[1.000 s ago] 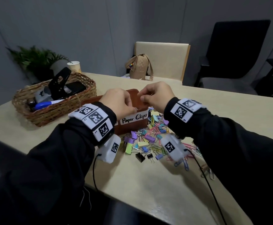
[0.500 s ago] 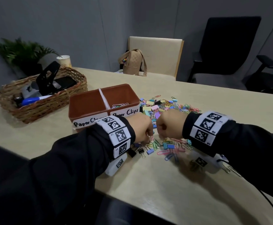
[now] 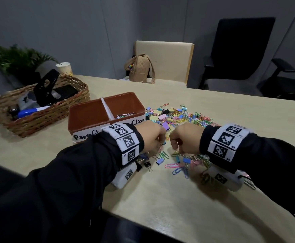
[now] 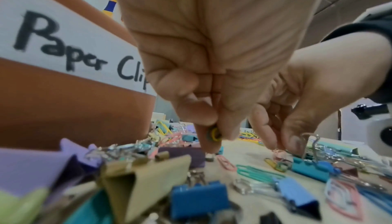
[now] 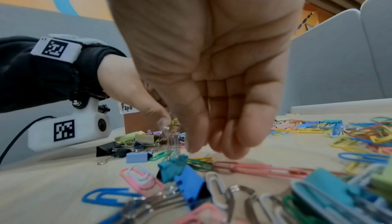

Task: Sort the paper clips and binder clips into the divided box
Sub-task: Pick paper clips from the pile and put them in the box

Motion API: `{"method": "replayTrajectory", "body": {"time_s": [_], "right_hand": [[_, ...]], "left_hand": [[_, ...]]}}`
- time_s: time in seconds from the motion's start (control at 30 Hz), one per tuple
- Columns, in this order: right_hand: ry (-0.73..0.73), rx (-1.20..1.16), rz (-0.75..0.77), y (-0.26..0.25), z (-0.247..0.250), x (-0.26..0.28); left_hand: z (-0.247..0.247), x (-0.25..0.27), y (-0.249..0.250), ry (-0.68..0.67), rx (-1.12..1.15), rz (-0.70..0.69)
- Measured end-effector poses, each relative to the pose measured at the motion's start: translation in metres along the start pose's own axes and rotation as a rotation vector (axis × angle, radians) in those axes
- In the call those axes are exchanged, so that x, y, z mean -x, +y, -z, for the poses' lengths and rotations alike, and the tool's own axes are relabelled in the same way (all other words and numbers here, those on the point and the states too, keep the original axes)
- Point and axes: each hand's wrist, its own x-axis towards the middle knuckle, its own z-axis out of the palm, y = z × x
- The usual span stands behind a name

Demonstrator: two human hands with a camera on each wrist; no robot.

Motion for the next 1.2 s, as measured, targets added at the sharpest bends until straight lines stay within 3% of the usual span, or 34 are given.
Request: {"method": "replayTrajectory", "body": {"time_s": [0.2,0.43,0.83,1.1,1.2], "right_hand": [[-0.094,0.050,-0.008,0.006,-0.003,0.000],[-0.055,0.051,0.029,0.009,-0.008,0.008],[-0.014,0.050,-0.019,0.014,-0.007,0.010],[-0.104,0.157,0.003,0.025,-0.008,0.018],[-0.036,0.131,0.026,0.025,-0.010,0.018]], "left_hand": [[-0.002,-0.004,0.010,-0.088,-0.054,-0.113],[-0.006,-0.005,0.016,-0.076,-0.104,-0.159],[-0.006,-0.005,0.016,-0.051,-0.073,-0.189],[-0.008,-0.001,0.014,-0.106,-0.089,-0.188],[-0.008,-0.004,0.015,-0.057,-0.066,-0.163]]}}
